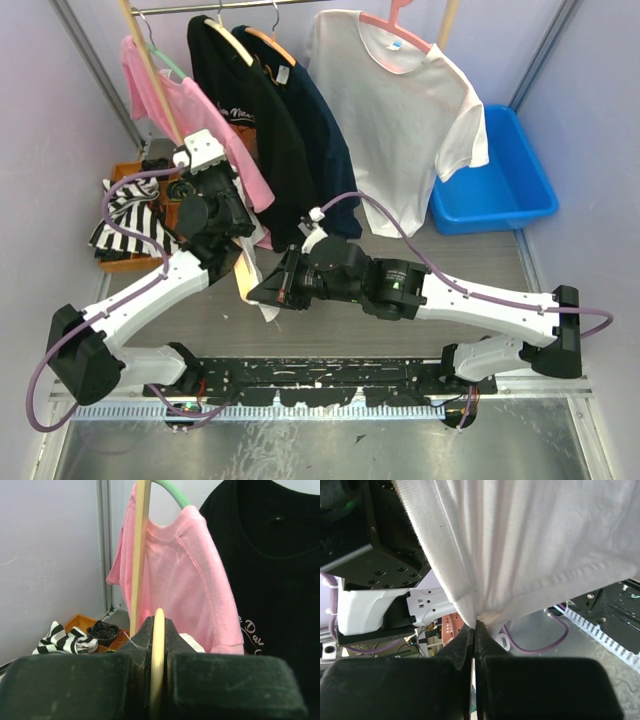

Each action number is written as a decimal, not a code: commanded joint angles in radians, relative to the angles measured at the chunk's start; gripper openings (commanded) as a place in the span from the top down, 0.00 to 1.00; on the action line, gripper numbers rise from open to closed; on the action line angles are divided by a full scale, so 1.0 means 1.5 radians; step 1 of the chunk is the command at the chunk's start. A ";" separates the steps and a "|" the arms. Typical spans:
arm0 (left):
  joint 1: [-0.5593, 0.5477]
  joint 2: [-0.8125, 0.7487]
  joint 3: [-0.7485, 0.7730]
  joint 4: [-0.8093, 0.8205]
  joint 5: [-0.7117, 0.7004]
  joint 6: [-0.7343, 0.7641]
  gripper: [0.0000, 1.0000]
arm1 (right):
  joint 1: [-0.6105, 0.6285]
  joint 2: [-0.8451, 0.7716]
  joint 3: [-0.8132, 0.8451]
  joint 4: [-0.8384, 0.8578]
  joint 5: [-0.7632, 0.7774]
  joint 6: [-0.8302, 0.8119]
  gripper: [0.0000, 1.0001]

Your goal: Place the t-shirt on the hanger

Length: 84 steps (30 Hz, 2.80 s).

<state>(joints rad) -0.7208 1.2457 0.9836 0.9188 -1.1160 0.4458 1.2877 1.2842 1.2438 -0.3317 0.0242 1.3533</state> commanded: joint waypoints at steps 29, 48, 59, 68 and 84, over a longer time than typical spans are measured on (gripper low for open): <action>0.009 -0.076 0.046 -0.235 0.120 -0.206 1.00 | -0.024 -0.017 0.103 0.047 0.005 -0.090 0.99; 0.004 -0.140 0.097 -0.602 0.249 -0.383 1.00 | -0.140 0.069 0.243 -0.065 0.034 -0.241 0.99; 0.002 -0.156 0.136 -0.676 0.282 -0.406 1.00 | -0.218 0.113 0.251 -0.062 -0.079 -0.309 0.90; 0.002 -0.143 0.151 -0.709 0.288 -0.410 1.00 | -0.217 0.028 0.187 -0.009 -0.146 -0.316 0.47; 0.002 -0.130 0.174 -0.735 0.293 -0.426 1.00 | -0.092 0.042 0.142 0.096 -0.162 -0.280 0.48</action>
<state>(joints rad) -0.7124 1.0641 1.1973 -0.1913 -0.6930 -0.1699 1.1339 1.3060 1.4113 -0.2668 -0.2234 0.9215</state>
